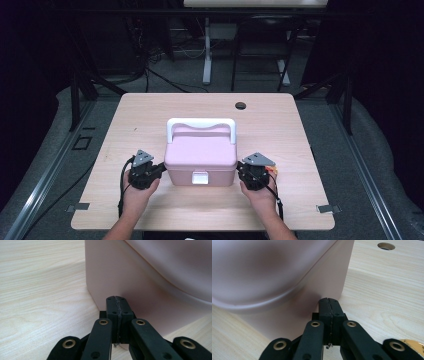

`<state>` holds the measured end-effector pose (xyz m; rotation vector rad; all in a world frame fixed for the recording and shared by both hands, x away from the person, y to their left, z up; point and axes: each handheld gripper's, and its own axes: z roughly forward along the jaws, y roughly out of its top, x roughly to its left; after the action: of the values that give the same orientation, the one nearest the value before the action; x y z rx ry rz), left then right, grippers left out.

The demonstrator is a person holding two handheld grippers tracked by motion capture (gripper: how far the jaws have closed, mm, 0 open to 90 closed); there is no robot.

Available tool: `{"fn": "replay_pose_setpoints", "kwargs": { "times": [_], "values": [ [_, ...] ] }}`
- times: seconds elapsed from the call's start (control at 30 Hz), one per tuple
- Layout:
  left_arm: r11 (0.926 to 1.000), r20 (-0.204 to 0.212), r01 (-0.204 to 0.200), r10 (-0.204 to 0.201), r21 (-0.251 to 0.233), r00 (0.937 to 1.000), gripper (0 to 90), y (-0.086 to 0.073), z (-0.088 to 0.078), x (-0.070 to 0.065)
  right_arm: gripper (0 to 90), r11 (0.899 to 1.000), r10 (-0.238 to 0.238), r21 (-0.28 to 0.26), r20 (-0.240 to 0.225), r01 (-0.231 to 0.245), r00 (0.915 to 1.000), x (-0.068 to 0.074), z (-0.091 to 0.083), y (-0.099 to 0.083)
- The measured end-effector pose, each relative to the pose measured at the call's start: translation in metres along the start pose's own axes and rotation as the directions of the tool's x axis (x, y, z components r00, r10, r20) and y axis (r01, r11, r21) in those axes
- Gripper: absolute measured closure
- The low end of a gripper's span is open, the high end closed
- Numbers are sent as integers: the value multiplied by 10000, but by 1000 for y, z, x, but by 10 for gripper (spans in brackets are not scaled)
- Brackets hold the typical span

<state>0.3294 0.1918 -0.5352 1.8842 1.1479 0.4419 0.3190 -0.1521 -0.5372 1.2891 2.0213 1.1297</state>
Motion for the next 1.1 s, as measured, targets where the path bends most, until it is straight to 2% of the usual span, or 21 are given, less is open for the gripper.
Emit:
{"fn": "replay_pose_setpoints", "kwargs": {
  "times": [0.17, 0.27, 0.33, 0.47, 0.6, 0.7, 0.77, 0.9, 1.03, 1.1],
  "values": [
    [9995, 63, -224, 222, 239, 9997, 900, -2, -6, -4, 900, 9998, -126, 129, -104, 128, 9999, 2, -6, -2],
    [9987, -90, -370, 373, 363, 9993, 900, -1, -8, -8, 900, 9992, -322, 238, -81, 324, 9994, 4, -10, -4],
    [9982, 40, -377, 375, 467, 9993, 900, -2, -12, -10, 900, 9989, -364, 306, -58, 365, 9993, 6, -13, -4],
    [9977, 243, -395, 382, 546, 9990, 900, -5, -17, -14, 900, 9989, -70, 462, -38, 72, 10000, 6, -16, -4],
    [9964, 209, -591, 579, 613, 9981, 900, -5, -22, -17, 900, 9990, -9, 448, -42, 11, 10000, 5, -18, -5],
    [9962, 436, -686, 663, 542, 9968, 900, -6, -26, -20, 900, 9983, 195, 563, -380, -174, 9991, 3, -24, -8],
    [9962, 423, -688, 666, 532, 9969, 900, -8, -28, -22, 900, 9973, 368, 650, -393, -342, 9986, 3, -27, -10],
    [9955, 558, -715, 680, 629, 9961, 900, -11, -32, -25, 900, 9965, 188, 823, -421, -153, 9989, 6, -34, -12],
    [9938, 684, -841, 792, 722, 9945, 900, -13, -37, -29, 900, 9962, 280, 844, -587, -230, 9979, 6, -40, -16],
    [9910, 866, -1061, 990, 816, 9913, 900, -15, -41, -30, 900, 9946, 404, 978, -600, -344, 9974, 7, -44, -16]
  ]
}}
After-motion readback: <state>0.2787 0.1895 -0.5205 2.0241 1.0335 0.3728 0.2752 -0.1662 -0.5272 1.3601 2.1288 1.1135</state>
